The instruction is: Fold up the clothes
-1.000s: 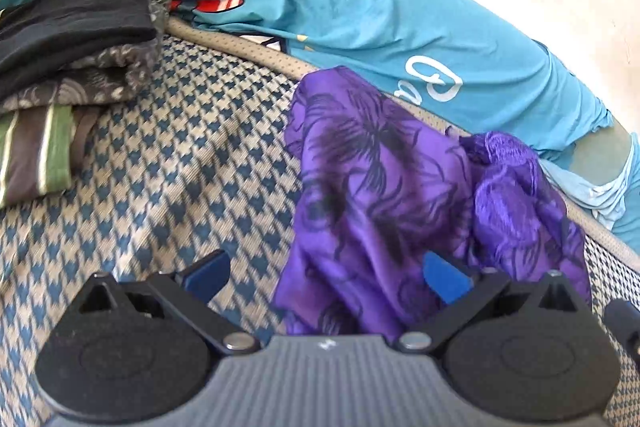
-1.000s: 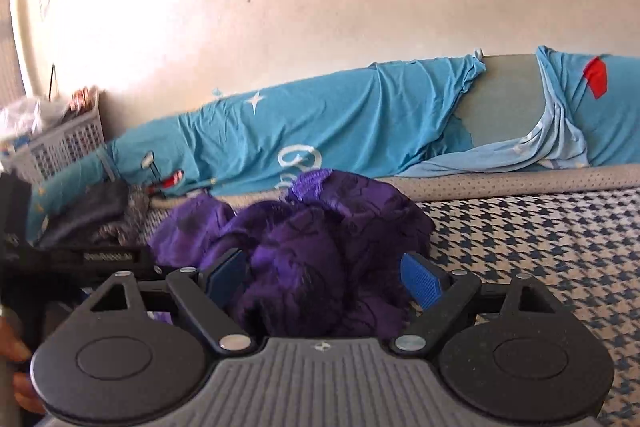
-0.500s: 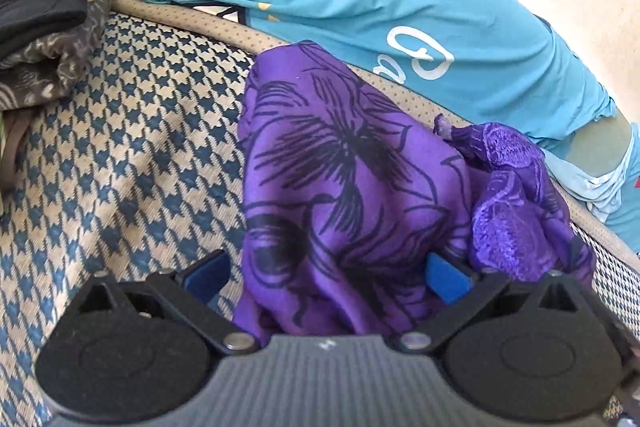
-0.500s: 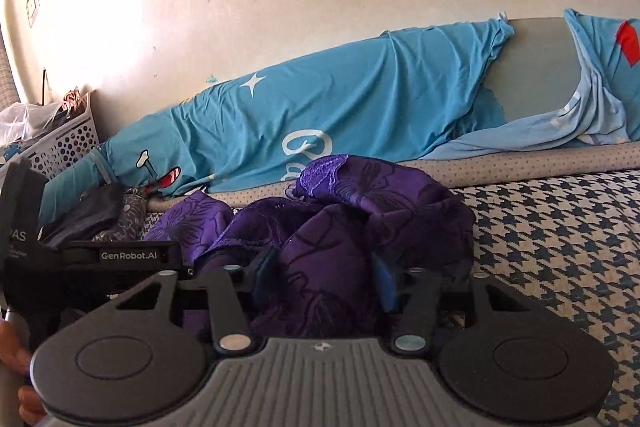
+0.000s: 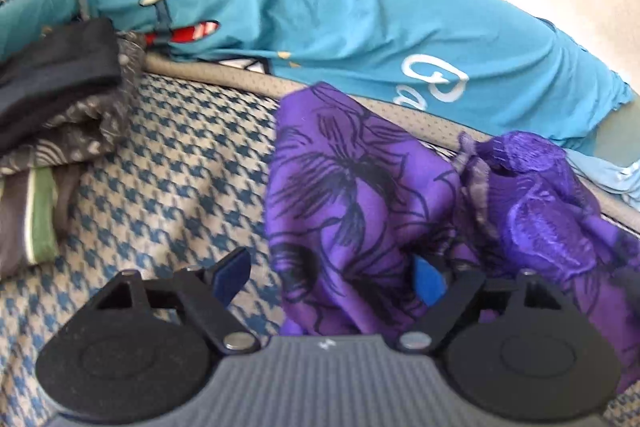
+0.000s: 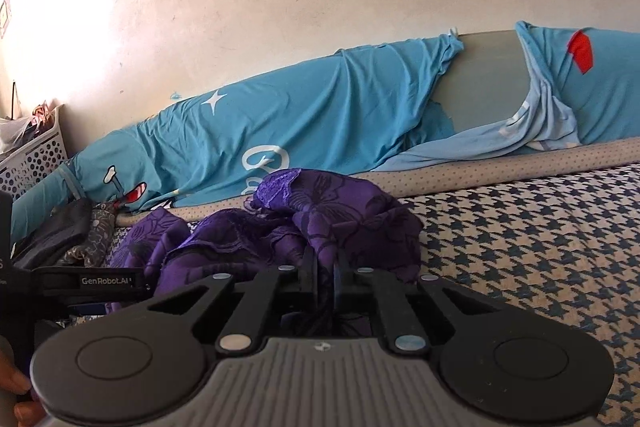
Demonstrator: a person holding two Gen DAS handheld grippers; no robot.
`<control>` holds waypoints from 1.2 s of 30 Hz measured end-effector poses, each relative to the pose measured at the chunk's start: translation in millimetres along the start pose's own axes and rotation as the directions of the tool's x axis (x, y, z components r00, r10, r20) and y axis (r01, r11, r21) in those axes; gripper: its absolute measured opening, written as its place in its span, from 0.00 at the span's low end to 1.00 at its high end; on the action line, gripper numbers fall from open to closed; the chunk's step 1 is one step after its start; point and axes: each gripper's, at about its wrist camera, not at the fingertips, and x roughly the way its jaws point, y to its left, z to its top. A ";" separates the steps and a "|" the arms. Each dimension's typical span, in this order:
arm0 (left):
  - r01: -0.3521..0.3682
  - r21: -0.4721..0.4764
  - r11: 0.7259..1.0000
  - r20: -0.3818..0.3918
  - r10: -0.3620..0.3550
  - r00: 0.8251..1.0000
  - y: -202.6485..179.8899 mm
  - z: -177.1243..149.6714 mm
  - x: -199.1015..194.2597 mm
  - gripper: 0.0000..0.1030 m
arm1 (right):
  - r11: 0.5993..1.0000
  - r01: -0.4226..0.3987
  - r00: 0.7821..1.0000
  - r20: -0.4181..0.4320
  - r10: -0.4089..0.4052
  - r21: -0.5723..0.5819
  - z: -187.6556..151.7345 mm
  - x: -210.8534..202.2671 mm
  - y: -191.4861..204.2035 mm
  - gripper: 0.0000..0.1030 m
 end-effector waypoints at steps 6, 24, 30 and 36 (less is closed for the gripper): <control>-0.042 -0.050 0.998 -0.029 0.041 0.999 14.8 0.9 0.7 0.85 | 0.998 0.069 0.995 -0.068 -0.069 0.005 -5.5 -2.2 -14.4 0.07; 0.031 0.026 0.999 -0.058 -0.029 0.998 7.9 -18.2 -24.8 0.88 | 0.985 0.169 0.957 -0.235 -0.169 -0.021 -37.9 -14.9 -42.7 0.06; 0.059 0.107 0.993 0.040 -0.063 0.997 -7.8 -19.8 -41.5 0.94 | 0.982 0.186 0.940 -0.296 -0.169 0.029 -42.3 -15.2 -54.4 0.06; 0.099 0.125 0.987 0.001 -0.100 0.995 -15.6 -24.7 -33.9 0.94 | 0.988 0.147 0.971 -0.198 -0.135 0.049 -27.3 -37.5 -54.5 0.18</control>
